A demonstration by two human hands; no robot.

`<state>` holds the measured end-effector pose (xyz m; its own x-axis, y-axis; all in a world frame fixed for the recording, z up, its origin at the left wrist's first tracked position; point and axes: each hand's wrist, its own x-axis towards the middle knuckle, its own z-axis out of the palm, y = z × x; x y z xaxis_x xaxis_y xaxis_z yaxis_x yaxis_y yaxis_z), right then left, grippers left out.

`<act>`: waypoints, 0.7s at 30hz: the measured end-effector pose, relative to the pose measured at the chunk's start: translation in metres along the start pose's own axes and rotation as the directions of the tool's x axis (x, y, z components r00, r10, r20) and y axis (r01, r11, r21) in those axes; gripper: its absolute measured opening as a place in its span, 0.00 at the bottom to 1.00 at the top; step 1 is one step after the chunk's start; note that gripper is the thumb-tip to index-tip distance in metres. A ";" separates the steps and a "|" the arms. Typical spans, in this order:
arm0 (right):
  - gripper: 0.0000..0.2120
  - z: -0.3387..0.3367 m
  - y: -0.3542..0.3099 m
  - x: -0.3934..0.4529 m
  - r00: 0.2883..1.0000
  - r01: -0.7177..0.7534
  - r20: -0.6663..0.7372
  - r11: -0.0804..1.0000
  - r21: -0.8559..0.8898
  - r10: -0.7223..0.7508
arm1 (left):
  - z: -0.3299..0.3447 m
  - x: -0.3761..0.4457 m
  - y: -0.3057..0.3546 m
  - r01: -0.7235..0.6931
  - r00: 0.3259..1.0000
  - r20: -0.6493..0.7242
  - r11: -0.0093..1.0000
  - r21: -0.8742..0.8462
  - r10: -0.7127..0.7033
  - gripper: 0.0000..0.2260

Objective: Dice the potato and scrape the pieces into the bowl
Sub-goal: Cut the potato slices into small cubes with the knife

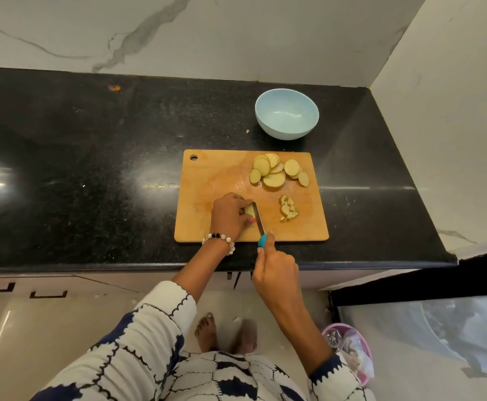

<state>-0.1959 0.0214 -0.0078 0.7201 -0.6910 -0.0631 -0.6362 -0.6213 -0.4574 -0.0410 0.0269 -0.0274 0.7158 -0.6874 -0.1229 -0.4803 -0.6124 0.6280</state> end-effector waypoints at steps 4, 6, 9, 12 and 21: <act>0.25 0.001 -0.004 0.002 1.000 -0.023 0.018 0.998 -0.053 0.024 | 0.001 0.001 0.001 0.017 1.000 -0.010 1.000 -0.016 -0.017 0.20; 0.26 0.004 -0.005 0.004 0.999 -0.040 0.025 0.995 -0.088 0.042 | 0.003 0.001 0.001 0.026 0.999 -0.026 0.999 -0.019 -0.026 0.19; 0.28 0.010 -0.009 0.011 0.994 -0.049 0.092 0.985 -0.163 0.065 | 0.005 0.000 0.000 0.036 0.999 -0.041 0.999 0.007 -0.035 0.19; 0.28 0.012 -0.010 0.014 0.991 -0.052 0.113 0.987 -0.152 0.070 | 0.004 0.000 0.000 0.049 0.998 -0.046 0.999 0.001 -0.049 0.18; 0.30 0.011 0.008 -0.045 0.999 0.013 0.045 0.996 -0.091 -0.009 | 0.004 -0.002 0.003 0.059 0.996 -0.061 0.998 -0.006 -0.059 0.18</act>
<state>-0.2308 0.0513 -0.0182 0.7377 -0.6679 -0.0988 -0.6492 -0.6615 -0.3755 -0.0461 0.0251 -0.0289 0.7725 -0.6250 -0.1126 -0.4344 -0.6494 0.6241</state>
